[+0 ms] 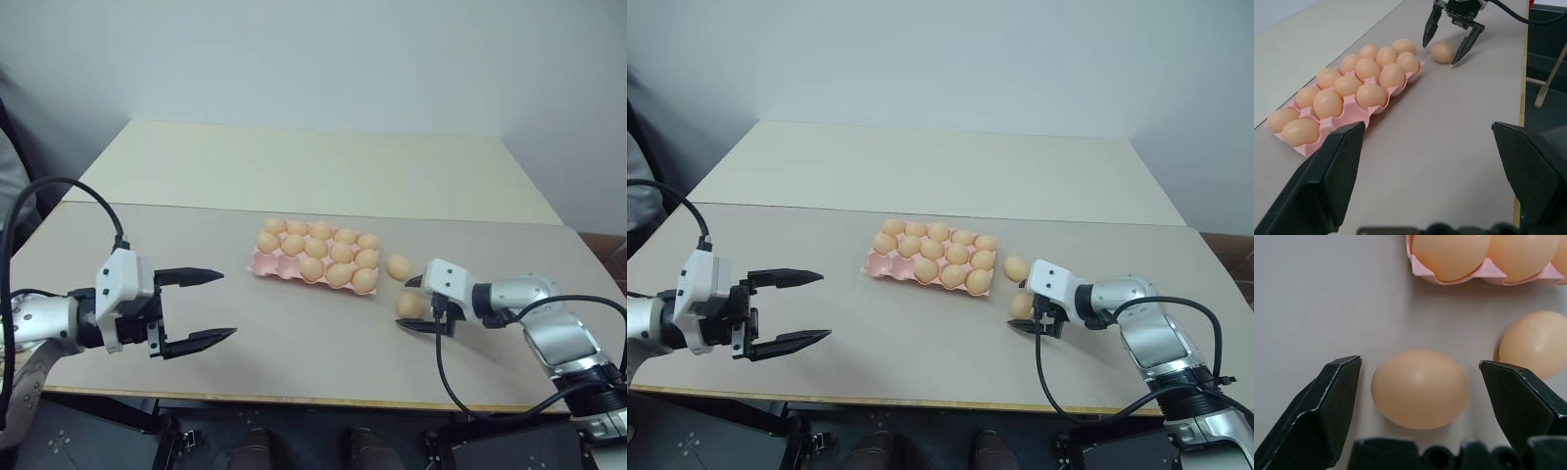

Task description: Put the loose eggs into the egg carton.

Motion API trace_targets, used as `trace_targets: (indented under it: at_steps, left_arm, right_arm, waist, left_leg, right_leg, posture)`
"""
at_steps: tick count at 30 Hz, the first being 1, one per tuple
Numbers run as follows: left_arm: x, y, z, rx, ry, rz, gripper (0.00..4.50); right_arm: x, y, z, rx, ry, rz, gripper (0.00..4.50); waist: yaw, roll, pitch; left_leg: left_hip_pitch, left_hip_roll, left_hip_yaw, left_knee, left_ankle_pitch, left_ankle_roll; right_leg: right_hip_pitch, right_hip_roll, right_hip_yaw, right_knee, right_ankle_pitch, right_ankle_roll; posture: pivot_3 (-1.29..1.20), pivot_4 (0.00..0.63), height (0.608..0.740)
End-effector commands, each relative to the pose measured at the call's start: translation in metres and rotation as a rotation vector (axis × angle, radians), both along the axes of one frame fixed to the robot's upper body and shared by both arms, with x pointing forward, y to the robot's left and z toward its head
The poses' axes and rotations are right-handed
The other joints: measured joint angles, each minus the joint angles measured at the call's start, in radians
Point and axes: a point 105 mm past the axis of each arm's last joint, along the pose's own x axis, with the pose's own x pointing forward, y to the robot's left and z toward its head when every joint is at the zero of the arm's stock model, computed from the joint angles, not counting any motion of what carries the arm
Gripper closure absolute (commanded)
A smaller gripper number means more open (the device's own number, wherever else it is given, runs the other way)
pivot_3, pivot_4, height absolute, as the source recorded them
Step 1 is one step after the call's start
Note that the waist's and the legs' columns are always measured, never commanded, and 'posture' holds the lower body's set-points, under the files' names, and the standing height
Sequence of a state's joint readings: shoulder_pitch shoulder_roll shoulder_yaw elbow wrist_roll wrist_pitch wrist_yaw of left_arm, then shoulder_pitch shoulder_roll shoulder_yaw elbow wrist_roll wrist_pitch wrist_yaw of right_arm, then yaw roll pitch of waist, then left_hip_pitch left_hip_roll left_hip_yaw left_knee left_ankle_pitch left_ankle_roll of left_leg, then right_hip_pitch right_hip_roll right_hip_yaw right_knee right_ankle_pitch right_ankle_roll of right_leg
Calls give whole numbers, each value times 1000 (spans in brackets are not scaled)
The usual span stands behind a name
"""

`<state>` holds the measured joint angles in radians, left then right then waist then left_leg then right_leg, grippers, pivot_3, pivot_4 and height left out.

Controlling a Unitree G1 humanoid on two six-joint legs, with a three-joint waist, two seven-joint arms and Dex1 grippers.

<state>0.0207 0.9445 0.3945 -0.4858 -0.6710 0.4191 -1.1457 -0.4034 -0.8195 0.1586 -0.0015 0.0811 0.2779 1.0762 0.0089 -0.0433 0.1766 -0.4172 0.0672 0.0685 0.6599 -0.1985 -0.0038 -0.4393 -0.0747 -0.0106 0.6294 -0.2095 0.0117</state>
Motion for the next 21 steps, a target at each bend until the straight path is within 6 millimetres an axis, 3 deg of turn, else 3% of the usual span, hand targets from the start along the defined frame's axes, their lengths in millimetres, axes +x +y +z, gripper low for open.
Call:
trace_targets:
  at_steps: [1, 6, 13, 17, 21]
  left_arm:
    - [-2, 1, 7, 10, -41, 5, 0]
    - [-2, 0, 7, 8, -44, 9, 0]
    - [-2, 2, 6, 11, -45, 17, 0]
    - [0, 6, 6, 15, -45, 43, 0]
    - [1, 10, 3, 10, -38, 64, 0]
  right_arm:
    - [1, -2, 6, 2, -18, 2, 390]
    - [1, -1, 4, -14, -48, 2, 1790]
    - [-7, -2, 14, -32, -90, 35, 1832]
    - [-10, 19, 46, 17, -198, 107, 1832]
    - [-6, 55, 71, 86, -291, 210, 1832]
  waist:
    - [0, 0, 0]
    - [0, 0, 0]
    - [0, 0, 0]
    - [-3, 0, 0]
    - [-17, 0, 0]
  left_leg:
    - [0, 0, 0, 0, 0, 0]
    - [0, 0, 0, 0, 0, 0]
    - [0, 0, 0, 0, 0, 0]
    - [0, 0, 0, 0, 0, 0]
    - [1, 1, 0, 0, 0, 0]
  right_leg:
    - [0, 0, 0, 0, 0, 0]
    - [0, 0, 0, 0, 0, 0]
    - [0, 0, 0, 0, 0, 0]
    - [0, 0, 0, 0, 0, 0]
    - [0, 0, 0, 1, 0, 0]
  posture:
    - [0, 150, 740]
    - [0, 150, 740]
    - [0, 150, 740]
    - [0, 150, 740]
    - [0, 150, 740]
